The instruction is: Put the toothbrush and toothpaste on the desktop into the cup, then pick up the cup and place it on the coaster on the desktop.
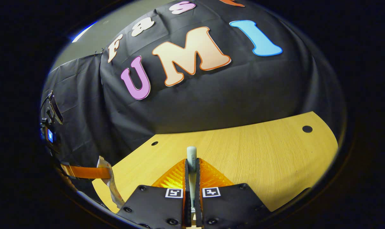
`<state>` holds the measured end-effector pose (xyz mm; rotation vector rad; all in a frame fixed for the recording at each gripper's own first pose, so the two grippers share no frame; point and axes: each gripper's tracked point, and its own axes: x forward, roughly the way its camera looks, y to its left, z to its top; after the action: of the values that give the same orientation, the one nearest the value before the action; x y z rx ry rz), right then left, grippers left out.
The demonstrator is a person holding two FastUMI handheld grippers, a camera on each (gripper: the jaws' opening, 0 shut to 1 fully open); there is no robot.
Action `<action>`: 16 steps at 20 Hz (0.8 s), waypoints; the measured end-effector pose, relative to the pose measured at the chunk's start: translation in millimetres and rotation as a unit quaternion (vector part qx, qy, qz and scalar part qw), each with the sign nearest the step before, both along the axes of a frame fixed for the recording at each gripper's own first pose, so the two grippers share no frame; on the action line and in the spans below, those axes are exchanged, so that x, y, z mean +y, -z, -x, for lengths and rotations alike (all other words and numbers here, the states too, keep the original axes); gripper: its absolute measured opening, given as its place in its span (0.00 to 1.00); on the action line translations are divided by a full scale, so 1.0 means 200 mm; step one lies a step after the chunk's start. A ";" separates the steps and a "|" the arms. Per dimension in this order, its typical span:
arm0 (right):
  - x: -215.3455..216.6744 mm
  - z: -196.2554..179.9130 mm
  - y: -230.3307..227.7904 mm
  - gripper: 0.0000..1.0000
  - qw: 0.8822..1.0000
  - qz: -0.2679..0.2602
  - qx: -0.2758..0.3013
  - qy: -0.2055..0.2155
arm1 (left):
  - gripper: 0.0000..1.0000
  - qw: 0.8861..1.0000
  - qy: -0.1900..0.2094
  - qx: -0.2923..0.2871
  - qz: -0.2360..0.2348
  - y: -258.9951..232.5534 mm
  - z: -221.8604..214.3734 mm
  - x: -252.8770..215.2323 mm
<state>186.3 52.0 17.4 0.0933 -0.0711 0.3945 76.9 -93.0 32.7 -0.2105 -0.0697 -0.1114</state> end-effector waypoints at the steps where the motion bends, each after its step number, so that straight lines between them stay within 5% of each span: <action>1: -0.01 0.01 0.01 0.10 1.000 -0.008 0.006 -0.006 | 0.01 1.000 0.002 -0.005 0.000 -0.02 -0.01 -0.02; 6: -0.11 0.11 -0.04 0.29 0.998 -0.053 0.020 -0.015 | 0.04 1.000 0.013 -0.004 0.000 -0.04 -0.06 -0.10; 9: -0.28 0.17 -0.08 0.97 0.997 -0.075 0.017 0.017 | 0.01 1.000 0.024 -0.010 -0.007 -0.09 -0.09 -0.15; 16: -0.74 0.34 0.04 0.95 0.986 -0.116 0.040 0.116 | 0.01 0.996 0.061 -0.041 -0.059 -0.21 -0.24 -0.36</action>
<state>118.9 -96.5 8.7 0.3273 -0.0474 0.1477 125.2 -165.3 75.0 -0.0915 -0.1313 -0.2451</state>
